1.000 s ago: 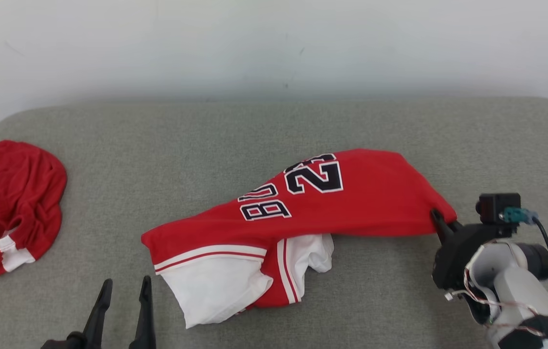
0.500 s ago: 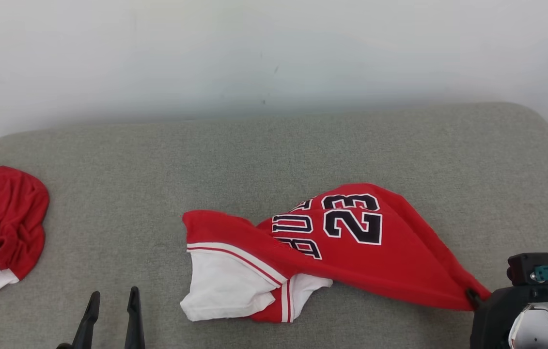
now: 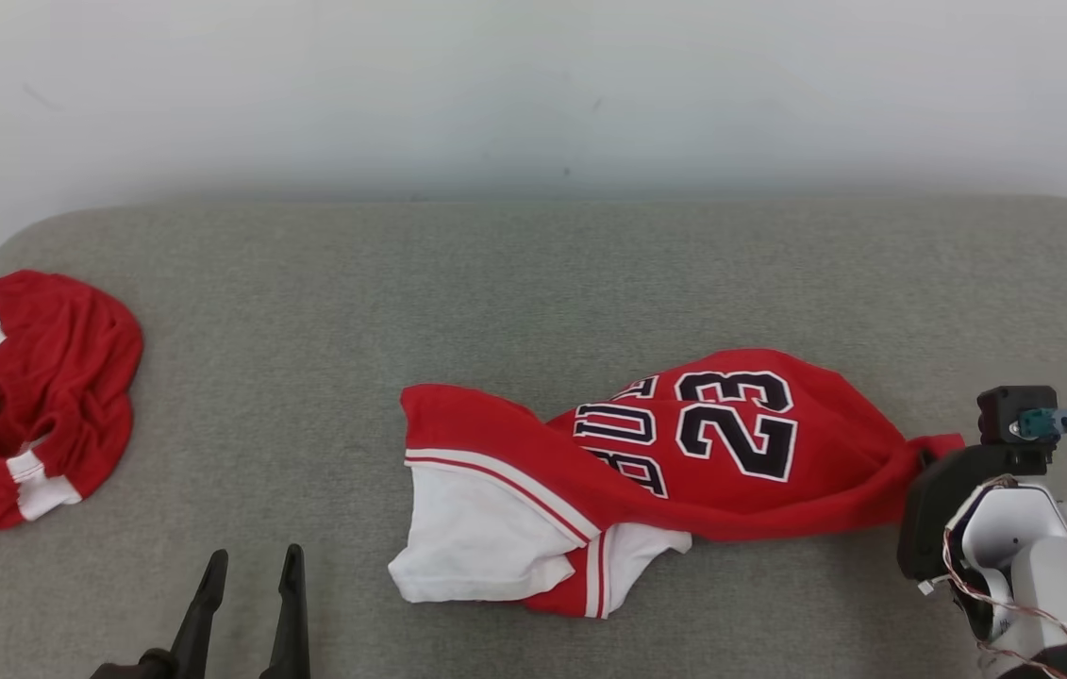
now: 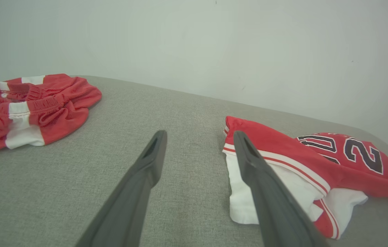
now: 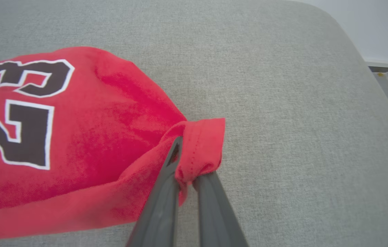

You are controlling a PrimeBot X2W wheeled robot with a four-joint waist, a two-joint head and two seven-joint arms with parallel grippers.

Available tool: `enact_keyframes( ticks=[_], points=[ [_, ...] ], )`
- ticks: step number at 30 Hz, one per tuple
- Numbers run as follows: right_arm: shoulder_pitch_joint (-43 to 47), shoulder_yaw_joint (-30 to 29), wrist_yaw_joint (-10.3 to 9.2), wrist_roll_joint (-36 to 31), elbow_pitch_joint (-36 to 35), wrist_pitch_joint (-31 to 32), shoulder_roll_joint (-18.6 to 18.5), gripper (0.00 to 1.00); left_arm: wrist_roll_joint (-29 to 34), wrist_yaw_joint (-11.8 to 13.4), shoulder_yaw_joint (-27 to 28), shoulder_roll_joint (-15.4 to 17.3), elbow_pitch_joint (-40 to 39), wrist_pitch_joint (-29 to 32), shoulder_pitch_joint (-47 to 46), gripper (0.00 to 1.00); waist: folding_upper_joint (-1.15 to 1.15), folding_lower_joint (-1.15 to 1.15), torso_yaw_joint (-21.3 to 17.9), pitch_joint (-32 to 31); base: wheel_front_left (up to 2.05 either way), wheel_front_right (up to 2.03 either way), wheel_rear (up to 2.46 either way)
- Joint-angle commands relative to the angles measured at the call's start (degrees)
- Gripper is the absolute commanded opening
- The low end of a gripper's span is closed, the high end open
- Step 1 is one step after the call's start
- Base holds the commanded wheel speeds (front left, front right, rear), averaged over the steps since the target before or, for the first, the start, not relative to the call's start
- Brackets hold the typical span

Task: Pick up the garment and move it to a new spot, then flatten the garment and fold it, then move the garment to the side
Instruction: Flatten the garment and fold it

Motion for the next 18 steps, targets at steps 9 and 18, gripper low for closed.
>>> enact_keyframes(
  ticks=[9, 18],
  points=[
    [-5.2, -2.7, -0.15, -2.7, 8.9, -9.0, -0.1, 1.00, 0.1, 0.0, 0.4, 0.0, 0.6, 0.0, 0.4, 1.00, 0.00, 0.00, 3.0, -0.6, 0.00, 0.00, 0.00],
    [-1.2, -1.7, -0.14, -1.4, 7.4, -16.1, -1.6, 1.00, -0.8, 1.0, 1.7, 0.0, -0.3, 0.0, 2.2, 1.00, 0.00, 0.00, -0.1, -2.8, 0.00, 0.00, 0.00]
  ],
)
